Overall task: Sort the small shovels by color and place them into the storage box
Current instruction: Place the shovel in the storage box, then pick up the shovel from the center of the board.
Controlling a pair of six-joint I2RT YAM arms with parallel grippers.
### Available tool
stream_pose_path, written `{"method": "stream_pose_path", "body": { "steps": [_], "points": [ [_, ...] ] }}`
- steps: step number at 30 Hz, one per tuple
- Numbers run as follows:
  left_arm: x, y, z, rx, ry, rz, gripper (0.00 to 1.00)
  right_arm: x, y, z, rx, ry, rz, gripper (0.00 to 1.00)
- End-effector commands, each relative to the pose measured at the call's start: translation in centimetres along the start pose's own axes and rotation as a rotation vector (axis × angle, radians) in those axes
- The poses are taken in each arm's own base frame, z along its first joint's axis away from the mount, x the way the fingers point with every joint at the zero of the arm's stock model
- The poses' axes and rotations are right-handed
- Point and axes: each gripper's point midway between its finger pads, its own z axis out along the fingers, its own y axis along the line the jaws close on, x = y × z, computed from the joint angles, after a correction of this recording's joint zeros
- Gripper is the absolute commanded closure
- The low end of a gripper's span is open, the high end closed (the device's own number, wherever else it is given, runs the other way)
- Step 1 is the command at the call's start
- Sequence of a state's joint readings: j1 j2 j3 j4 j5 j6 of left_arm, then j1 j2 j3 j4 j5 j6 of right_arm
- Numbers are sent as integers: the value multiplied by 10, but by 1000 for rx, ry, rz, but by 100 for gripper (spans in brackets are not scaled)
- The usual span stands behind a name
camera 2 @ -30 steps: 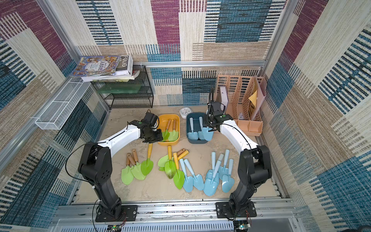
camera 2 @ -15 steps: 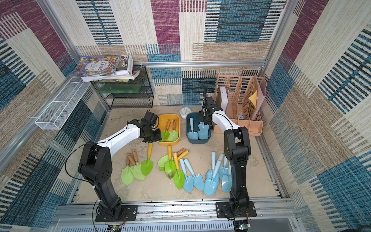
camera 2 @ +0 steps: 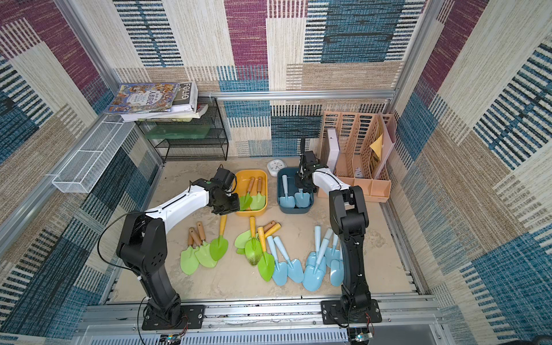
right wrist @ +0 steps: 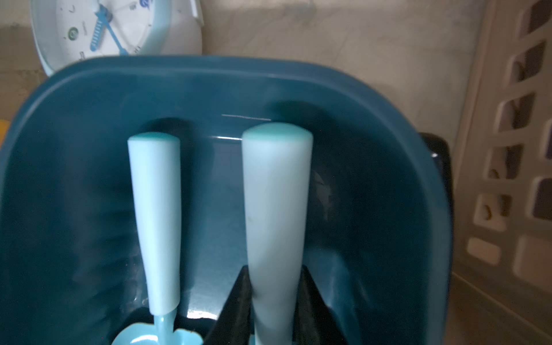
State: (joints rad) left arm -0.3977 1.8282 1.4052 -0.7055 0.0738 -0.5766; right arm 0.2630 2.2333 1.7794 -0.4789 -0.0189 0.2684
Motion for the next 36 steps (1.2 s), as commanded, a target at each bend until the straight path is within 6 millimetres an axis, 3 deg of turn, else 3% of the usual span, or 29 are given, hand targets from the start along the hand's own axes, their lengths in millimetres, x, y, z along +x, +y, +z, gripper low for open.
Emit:
{"method": "stream_pose_path", "body": {
  "steps": [1, 6, 15, 20, 29, 36],
  "points": [
    [3, 3, -5, -13, -3, -4, 57, -2, 4, 0, 1, -10, -17, 71],
    [6, 7, -11, -21, -12, 9, 55, -10, 11, -16, 27, -43, -39, 56],
    [28, 26, -16, -59, 10, 25, 53, -28, 34, -84, 50, -174, -59, 53],
    [48, 42, -11, -98, 51, 28, 53, -10, 50, -107, 23, -191, -50, 53],
    [53, 60, 6, -134, 79, 21, 53, 37, 64, -111, 7, -143, -48, 53],
    [54, 78, 27, -191, 132, 8, 52, 44, 66, -115, 12, -139, -52, 54]
  ]
}}
